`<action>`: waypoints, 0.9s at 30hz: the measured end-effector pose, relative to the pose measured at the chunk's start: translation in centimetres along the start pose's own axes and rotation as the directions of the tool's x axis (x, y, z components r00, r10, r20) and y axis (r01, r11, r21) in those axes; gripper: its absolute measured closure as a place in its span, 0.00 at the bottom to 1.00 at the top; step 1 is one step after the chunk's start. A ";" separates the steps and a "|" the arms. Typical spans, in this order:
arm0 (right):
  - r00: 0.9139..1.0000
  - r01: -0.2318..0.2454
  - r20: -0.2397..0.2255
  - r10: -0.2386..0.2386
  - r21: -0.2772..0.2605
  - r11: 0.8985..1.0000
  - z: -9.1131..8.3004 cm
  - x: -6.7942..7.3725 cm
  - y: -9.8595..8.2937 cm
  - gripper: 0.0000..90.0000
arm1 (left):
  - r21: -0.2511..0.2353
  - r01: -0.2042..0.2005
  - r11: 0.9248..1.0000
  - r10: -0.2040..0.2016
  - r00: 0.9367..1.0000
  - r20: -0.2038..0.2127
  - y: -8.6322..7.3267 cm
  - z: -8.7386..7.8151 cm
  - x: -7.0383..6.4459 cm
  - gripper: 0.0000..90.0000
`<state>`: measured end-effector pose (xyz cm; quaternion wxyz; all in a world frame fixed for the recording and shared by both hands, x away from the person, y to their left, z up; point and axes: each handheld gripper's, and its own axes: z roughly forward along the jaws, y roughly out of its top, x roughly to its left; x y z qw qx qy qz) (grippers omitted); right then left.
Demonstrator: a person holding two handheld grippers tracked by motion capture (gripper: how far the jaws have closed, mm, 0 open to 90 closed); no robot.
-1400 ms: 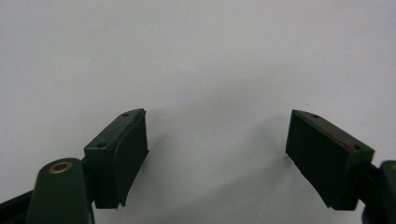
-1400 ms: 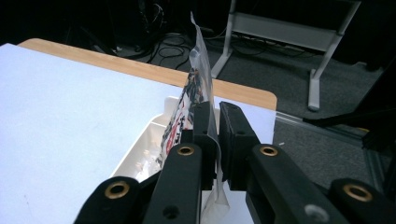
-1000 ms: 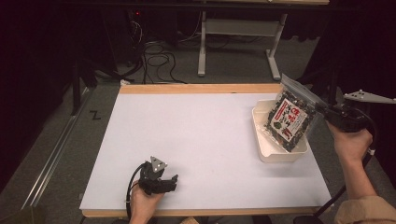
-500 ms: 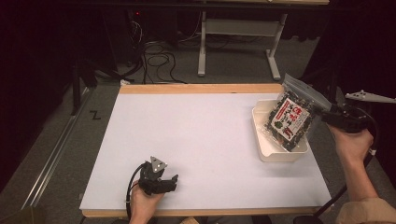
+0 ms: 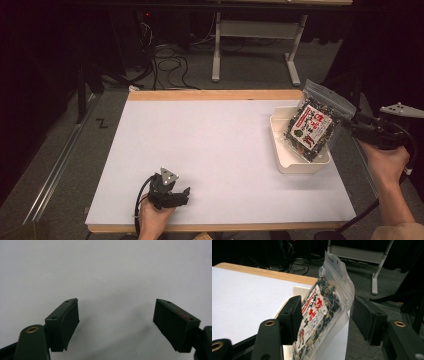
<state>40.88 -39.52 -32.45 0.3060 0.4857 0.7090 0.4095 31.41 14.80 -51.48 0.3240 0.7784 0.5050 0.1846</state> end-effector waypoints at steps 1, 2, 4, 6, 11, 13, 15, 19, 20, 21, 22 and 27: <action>1.000 0.010 -0.008 -0.010 -0.010 1.000 -0.4 0.4 -0.1 0.47 | -0.002 -0.001 1.000 0.001 1.000 -0.001 0.0 0.0 0.0 0.24; 1.000 0.014 -0.011 -0.014 -0.016 1.000 -0.5 0.6 -0.1 0.47 | -0.007 -0.004 1.000 0.004 1.000 -0.002 0.0 -0.1 -0.1 0.24; 0.999 0.026 -0.019 -0.026 -0.024 0.999 -0.8 1.0 -0.2 0.47 | -0.011 -0.005 1.000 0.005 1.000 -0.002 0.0 -0.1 -0.1 0.24; 0.999 0.027 -0.034 -0.028 -0.031 0.999 -1.0 1.4 -0.4 0.47 | -0.012 -0.002 1.000 0.002 1.000 -0.004 0.0 -0.2 0.0 0.24; 0.997 0.038 -0.072 -0.041 -0.035 0.999 -1.1 2.2 -1.0 0.46 | -0.012 0.000 1.000 0.000 1.000 -0.003 0.0 -0.1 0.0 0.24; 0.996 0.038 -0.079 -0.041 -0.039 0.999 -1.2 2.4 -1.2 0.46 | -0.010 -0.007 1.000 0.007 1.000 -0.002 0.0 -0.1 -0.1 0.24; 0.995 0.039 -0.094 -0.044 -0.046 0.998 -1.4 2.9 -1.5 0.46 | -0.013 -0.008 1.000 0.008 1.000 0.002 0.0 -0.1 -0.1 0.24; 0.992 0.048 -0.113 -0.054 -0.058 0.997 -1.4 3.5 -1.8 0.45 | -0.021 0.002 1.000 -0.002 1.000 0.004 0.1 -0.2 0.0 0.24; 0.991 0.047 -0.121 -0.054 -0.063 0.997 -1.4 3.7 -1.8 0.45 | -0.024 0.002 1.000 -0.002 1.000 0.006 0.2 -0.2 0.0 0.24; 0.989 0.054 -0.132 -0.062 -0.066 0.996 -1.4 3.9 -1.9 0.45 | -0.024 0.001 1.000 -0.001 1.000 0.008 0.3 -0.2 0.0 0.24; 0.987 0.057 -0.144 -0.066 -0.065 0.996 -1.3 4.1 -2.0 0.45 | -0.025 -0.003 1.000 0.003 1.000 0.010 0.4 0.0 -0.1 0.24; 0.980 0.063 -0.181 -0.078 -0.089 0.994 -1.5 5.2 -2.7 0.45 | -0.017 -0.023 1.000 0.023 1.000 0.020 0.5 0.3 -0.5 0.24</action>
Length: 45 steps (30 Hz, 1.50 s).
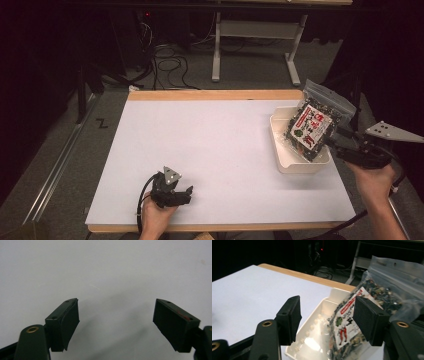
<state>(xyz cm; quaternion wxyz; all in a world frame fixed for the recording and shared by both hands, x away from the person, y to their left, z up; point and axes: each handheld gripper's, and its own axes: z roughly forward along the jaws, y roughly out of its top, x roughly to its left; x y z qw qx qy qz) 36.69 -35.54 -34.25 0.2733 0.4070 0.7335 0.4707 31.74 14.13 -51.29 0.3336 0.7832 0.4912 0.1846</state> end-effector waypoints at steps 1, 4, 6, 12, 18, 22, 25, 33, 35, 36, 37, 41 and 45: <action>1.000 0.002 -0.009 -0.003 -0.010 1.000 0.0 0.5 -0.2 0.44 | -0.006 0.007 1.000 -0.007 1.000 0.001 0.0 -0.1 0.1 0.24; 1.000 0.009 -0.024 -0.009 -0.014 1.000 0.1 1.0 -0.3 0.44 | -0.011 0.011 1.000 -0.011 1.000 0.000 0.1 -0.1 0.2 0.24; 0.999 0.015 -0.046 -0.016 -0.020 1.000 0.2 1.7 -0.4 0.44 | -0.012 0.003 1.000 -0.003 1.000 0.003 0.2 -0.1 0.0 0.24; 0.997 0.019 -0.076 -0.021 -0.022 1.000 0.3 2.6 -0.6 0.43 | -0.008 0.009 1.000 -0.009 1.000 0.004 0.0 -0.1 0.1 0.24; 0.993 0.009 -0.113 -0.013 -0.032 0.999 0.5 3.7 -1.3 0.43 | -0.007 0.001 1.000 -0.001 1.000 0.005 0.1 0.0 0.0 0.24; 0.992 -0.003 -0.126 0.000 -0.022 1.000 0.8 4.0 -1.7 0.42 | -0.011 0.008 1.000 -0.008 1.000 0.004 0.1 -0.1 0.2 0.24; 0.991 -0.002 -0.133 0.000 -0.015 1.000 0.9 4.3 -1.7 0.42 | -0.014 0.011 1.000 -0.011 1.000 0.004 0.1 -0.1 0.2 0.24; 0.986 -0.007 -0.166 0.006 -0.004 1.000 1.1 5.6 -2.2 0.42 | -0.015 0.010 1.000 -0.010 1.000 0.006 0.1 -0.2 0.2 0.24; 0.985 -0.007 -0.174 0.007 -0.001 1.000 1.2 5.7 -2.3 0.42 | -0.016 0.010 1.000 -0.010 1.000 0.007 0.1 -0.2 0.2 0.24; 0.984 -0.007 -0.177 0.008 0.006 1.000 1.3 5.9 -2.4 0.41 | -0.016 0.009 1.000 -0.009 1.000 0.007 0.1 -0.1 0.1 0.24; 0.982 -0.006 -0.186 0.008 0.007 1.000 1.5 6.2 -2.5 0.41 | -0.014 0.006 1.000 -0.006 1.000 0.005 0.2 -0.1 0.1 0.24; 0.980 -0.006 -0.197 0.009 0.019 1.000 2.1 6.6 -2.9 0.41 | -0.015 0.005 1.000 -0.005 1.000 0.006 0.1 -0.1 0.1 0.24; 0.978 -0.002 -0.208 0.008 0.030 1.000 2.5 7.0 -3.2 0.40 | -0.018 0.011 1.000 -0.011 1.000 0.004 0.1 -0.2 0.2 0.24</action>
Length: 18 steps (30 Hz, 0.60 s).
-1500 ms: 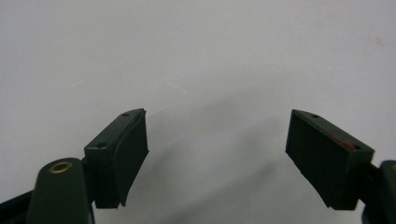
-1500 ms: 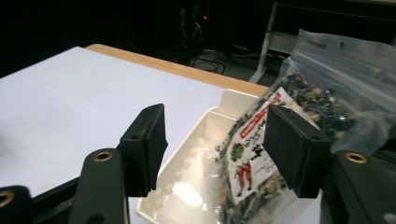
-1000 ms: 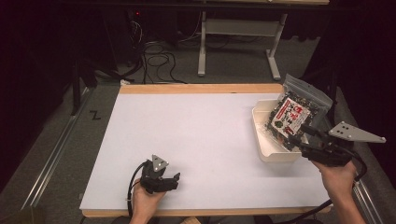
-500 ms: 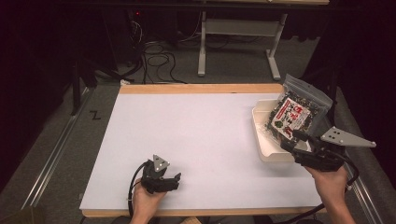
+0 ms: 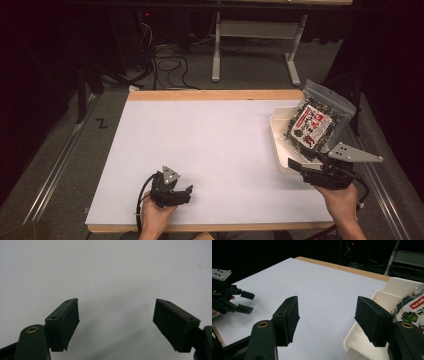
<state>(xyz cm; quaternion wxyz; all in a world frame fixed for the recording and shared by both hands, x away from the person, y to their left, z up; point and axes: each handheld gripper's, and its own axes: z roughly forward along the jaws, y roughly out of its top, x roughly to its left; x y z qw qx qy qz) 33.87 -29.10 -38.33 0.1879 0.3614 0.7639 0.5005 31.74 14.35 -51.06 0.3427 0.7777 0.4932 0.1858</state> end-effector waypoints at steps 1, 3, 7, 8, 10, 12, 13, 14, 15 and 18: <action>1.000 0.000 0.000 0.000 0.000 1.000 0.0 0.0 0.0 0.40 | 0.000 0.000 1.000 0.000 1.000 0.000 0.0 0.0 0.0 0.24; 1.000 0.002 -0.006 -0.002 0.009 1.000 0.2 0.2 -0.1 0.40 | 0.002 -0.008 1.000 0.008 1.000 0.002 0.1 0.1 -0.2 0.24; 1.000 0.006 -0.012 -0.006 0.005 1.000 0.2 0.5 -0.2 0.39 | 0.001 -0.009 1.000 0.009 1.000 0.004 0.0 0.0 -0.2 0.24; 1.000 0.007 -0.020 -0.007 0.010 1.000 0.3 0.7 -0.3 0.39 | 0.002 -0.005 1.000 0.005 1.000 0.004 0.0 0.0 -0.1 0.24; 1.000 0.012 -0.029 -0.012 0.014 1.000 0.5 0.9 -0.4 0.38 | -0.001 -0.002 1.000 0.002 1.000 0.002 0.0 0.0 -0.1 0.24; 0.999 0.021 -0.036 -0.020 0.020 1.000 0.7 1.1 -0.5 0.38 | 0.001 -0.004 1.000 0.004 1.000 0.005 0.0 0.0 -0.1 0.24; 0.999 0.020 -0.038 -0.019 0.024 1.000 0.7 1.3 -0.6 0.38 | 0.002 -0.008 1.000 0.008 1.000 0.003 0.0 0.1 -0.2 0.24; 0.999 0.028 -0.040 -0.027 0.023 0.999 0.8 1.4 -0.6 0.38 | 0.002 -0.008 1.000 0.008 1.000 0.003 0.0 0.1 -0.2 0.24; 0.999 0.028 -0.040 -0.027 0.023 0.999 0.8 1.4 -0.6 0.38 | 0.003 -0.011 1.000 0.011 1.000 0.004 0.0 0.1 -0.2 0.24; 0.998 0.039 -0.050 -0.037 0.037 0.999 1.2 1.9 -0.9 0.37 | 0.003 -0.006 1.000 0.006 1.000 0.004 0.0 0.0 -0.1 0.24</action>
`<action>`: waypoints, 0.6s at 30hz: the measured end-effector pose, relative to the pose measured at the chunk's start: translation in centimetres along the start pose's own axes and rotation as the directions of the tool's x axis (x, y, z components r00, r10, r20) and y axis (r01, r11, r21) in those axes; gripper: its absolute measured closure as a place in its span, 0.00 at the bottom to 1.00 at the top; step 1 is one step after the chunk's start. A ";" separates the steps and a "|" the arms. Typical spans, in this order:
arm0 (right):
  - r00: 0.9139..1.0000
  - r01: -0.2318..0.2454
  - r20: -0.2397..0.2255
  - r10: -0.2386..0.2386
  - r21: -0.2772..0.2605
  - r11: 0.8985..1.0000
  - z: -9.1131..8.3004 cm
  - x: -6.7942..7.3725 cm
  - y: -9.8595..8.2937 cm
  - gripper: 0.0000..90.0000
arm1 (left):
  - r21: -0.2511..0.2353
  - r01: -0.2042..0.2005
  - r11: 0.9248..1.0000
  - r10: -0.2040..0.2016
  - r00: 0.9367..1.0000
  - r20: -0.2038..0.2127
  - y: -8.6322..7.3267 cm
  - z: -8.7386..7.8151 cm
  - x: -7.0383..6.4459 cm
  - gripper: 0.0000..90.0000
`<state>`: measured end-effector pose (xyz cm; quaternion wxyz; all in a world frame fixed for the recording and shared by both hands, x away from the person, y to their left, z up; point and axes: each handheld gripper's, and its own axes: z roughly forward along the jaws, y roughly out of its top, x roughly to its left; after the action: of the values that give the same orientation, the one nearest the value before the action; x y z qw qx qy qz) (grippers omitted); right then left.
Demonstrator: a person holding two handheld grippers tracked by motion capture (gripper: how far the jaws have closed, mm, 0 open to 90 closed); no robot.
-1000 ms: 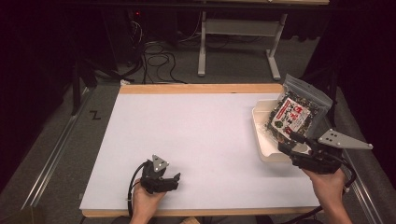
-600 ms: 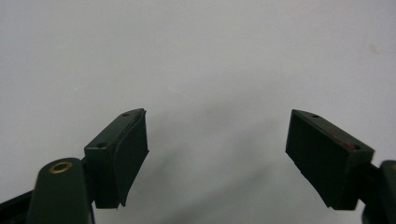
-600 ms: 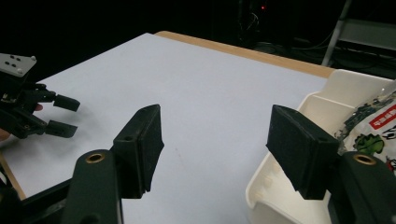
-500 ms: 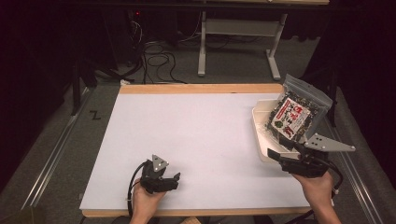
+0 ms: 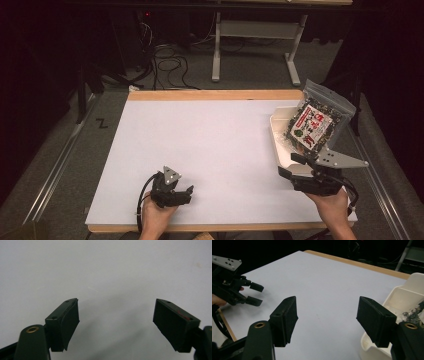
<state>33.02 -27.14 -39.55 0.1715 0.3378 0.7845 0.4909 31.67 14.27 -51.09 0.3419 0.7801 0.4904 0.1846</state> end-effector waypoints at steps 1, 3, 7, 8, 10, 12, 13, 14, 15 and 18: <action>1.000 -0.001 -0.001 0.001 0.004 1.000 0.1 0.2 -0.1 0.37 | -0.002 0.003 1.000 -0.003 1.000 0.001 0.0 0.0 0.0 0.24; 1.000 0.003 -0.006 -0.003 0.017 1.000 0.5 0.3 -0.2 0.37 | -0.005 0.004 1.000 -0.004 1.000 0.001 0.0 0.0 0.0 0.24; 1.000 0.014 -0.010 -0.013 0.025 1.000 0.9 0.6 -0.4 0.37 | 0.001 -0.006 1.000 0.006 1.000 0.001 0.1 0.1 -0.1 0.24; 1.000 0.014 -0.014 -0.013 0.029 0.999 1.2 0.8 -0.5 0.37 | 0.001 -0.004 1.000 0.004 1.000 0.001 0.0 0.0 -0.1 0.24; 1.000 0.021 -0.016 -0.020 0.040 0.999 1.5 1.0 -0.6 0.38 | 0.000 0.000 1.000 0.000 1.000 0.000 0.0 0.0 0.0 0.24; 0.999 0.024 -0.025 -0.023 0.044 0.999 1.8 1.0 -0.8 0.38 | -0.002 0.003 1.000 -0.003 1.000 -0.001 0.0 -0.1 0.1 0.24; 0.999 0.024 -0.025 -0.023 0.044 0.999 1.8 1.0 -0.8 0.38 | -0.002 0.003 1.000 -0.003 1.000 -0.001 0.0 -0.1 0.1 0.24; 1.000 0.023 -0.023 -0.021 0.059 0.998 2.1 1.0 -0.9 0.38 | -0.001 0.002 1.000 -0.002 1.000 0.001 0.0 0.0 0.0 0.24; 1.000 0.024 -0.021 -0.023 0.064 0.998 2.2 1.1 -0.9 0.38 | 0.000 -0.001 1.000 0.001 1.000 0.000 0.0 0.0 -0.1 0.24; 0.999 0.027 -0.029 -0.025 0.069 0.997 2.6 1.2 -1.1 0.38 | 0.000 -0.002 1.000 0.002 1.000 -0.002 0.0 0.0 -0.1 0.24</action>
<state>33.38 -24.93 -41.69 0.1551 0.3263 0.8077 0.4658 31.62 14.19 -51.09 0.3414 0.7804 0.4899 0.1856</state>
